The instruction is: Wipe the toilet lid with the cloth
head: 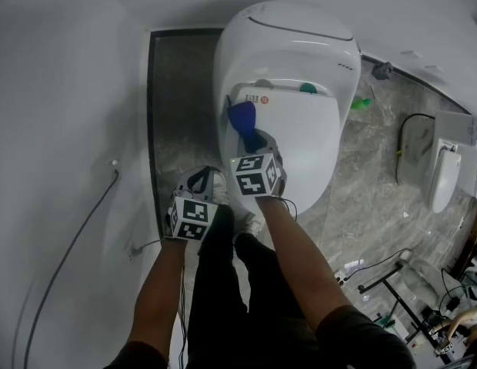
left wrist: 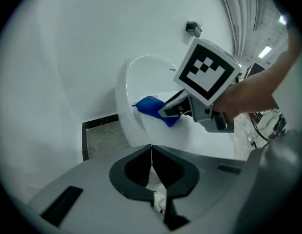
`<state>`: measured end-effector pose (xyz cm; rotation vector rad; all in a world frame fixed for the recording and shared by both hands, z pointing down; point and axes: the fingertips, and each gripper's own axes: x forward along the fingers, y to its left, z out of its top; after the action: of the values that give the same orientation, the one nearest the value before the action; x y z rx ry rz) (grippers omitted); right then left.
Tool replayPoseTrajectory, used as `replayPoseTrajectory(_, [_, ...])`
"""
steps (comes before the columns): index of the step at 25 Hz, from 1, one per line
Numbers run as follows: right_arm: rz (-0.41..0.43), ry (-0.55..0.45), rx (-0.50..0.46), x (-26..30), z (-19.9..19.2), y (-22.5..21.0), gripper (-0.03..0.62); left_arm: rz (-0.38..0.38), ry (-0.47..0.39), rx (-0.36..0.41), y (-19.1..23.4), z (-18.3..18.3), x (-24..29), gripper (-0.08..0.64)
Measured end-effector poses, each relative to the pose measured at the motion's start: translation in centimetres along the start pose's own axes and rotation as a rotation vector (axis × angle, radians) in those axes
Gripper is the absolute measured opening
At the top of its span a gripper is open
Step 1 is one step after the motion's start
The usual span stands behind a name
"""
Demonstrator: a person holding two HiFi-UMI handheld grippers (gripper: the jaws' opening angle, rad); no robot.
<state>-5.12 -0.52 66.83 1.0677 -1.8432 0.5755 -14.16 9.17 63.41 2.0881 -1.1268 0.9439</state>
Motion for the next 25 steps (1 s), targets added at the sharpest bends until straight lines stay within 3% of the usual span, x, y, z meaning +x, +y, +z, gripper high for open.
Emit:
replayPoseTrajectory(13, [0.035, -0.033, 0.04, 0.2, 0.9, 0.9, 0.091, 0.037, 0.015, -0.002, 2.4, -1.2, -1.6, 0.014])
replayPoseTrajectory(18, [0.011, -0.051, 0.16, -1.2, -1.1, -3.2, 0.092, 0.021, 0.01, 0.018, 1.3, 0.1, -0.7, 0.013])
replayPoseTrajectory(25, [-0.05, -0.059, 0.316, -3.8, -6.1, -12.3, 0.092, -0.043, -0.003, 0.025, -2.6, 2.2, 1.3, 0.014])
